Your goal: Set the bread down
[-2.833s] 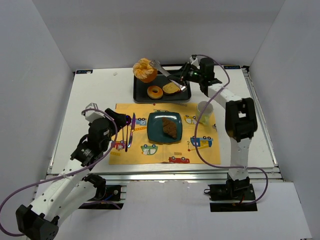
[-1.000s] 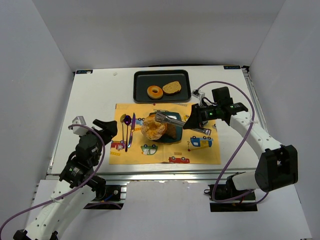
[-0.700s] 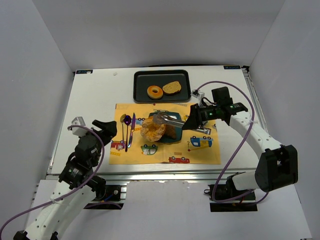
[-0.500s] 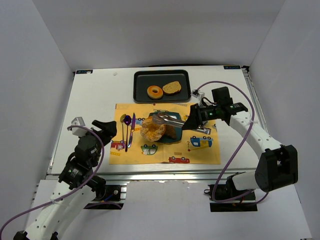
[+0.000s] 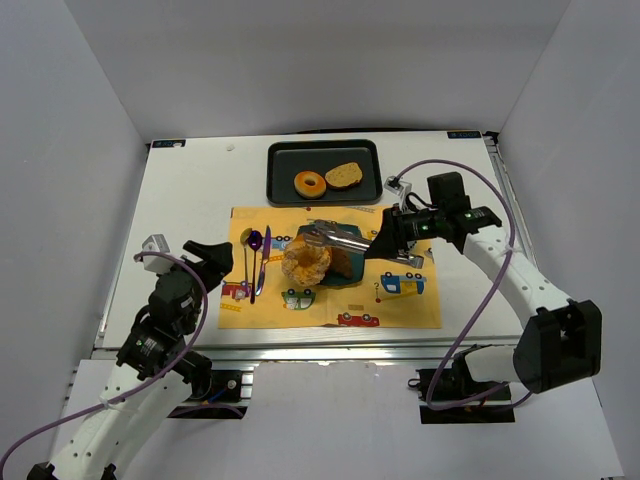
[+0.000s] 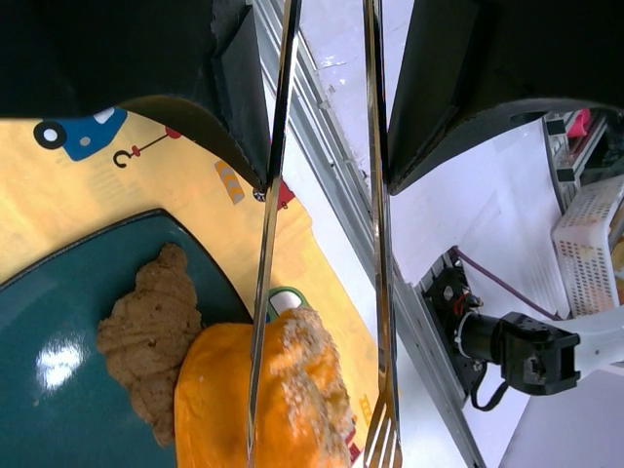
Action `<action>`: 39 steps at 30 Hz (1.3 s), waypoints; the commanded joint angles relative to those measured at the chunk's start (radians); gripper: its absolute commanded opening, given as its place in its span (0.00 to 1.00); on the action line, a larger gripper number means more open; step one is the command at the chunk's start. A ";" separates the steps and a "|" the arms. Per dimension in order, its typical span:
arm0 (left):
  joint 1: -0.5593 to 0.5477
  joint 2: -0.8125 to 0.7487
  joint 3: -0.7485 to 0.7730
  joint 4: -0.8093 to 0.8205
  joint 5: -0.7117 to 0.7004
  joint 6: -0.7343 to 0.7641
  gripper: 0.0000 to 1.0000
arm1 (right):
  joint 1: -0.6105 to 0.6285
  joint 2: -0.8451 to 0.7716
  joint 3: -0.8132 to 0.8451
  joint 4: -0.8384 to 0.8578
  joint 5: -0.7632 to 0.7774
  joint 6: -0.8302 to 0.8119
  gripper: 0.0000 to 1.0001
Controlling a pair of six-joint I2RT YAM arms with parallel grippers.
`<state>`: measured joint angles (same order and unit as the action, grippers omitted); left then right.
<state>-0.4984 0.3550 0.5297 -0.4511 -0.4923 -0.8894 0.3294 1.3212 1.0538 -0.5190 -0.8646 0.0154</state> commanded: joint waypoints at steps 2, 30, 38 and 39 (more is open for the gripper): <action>0.004 -0.005 -0.005 -0.018 -0.017 -0.002 0.82 | 0.003 -0.050 0.052 0.048 -0.042 -0.009 0.54; 0.004 0.005 -0.034 0.051 0.017 0.015 0.30 | -0.512 -0.060 -0.205 0.547 0.808 -0.228 0.00; 0.004 0.068 0.001 0.061 0.023 0.058 0.66 | -0.556 0.142 -0.308 0.637 0.817 -0.213 0.08; 0.003 0.074 0.006 0.060 0.023 0.061 0.68 | -0.556 0.156 -0.305 0.633 0.817 -0.215 0.20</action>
<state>-0.4984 0.4133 0.5022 -0.4061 -0.4778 -0.8539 -0.2226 1.4670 0.7273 0.0242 -0.0929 -0.1841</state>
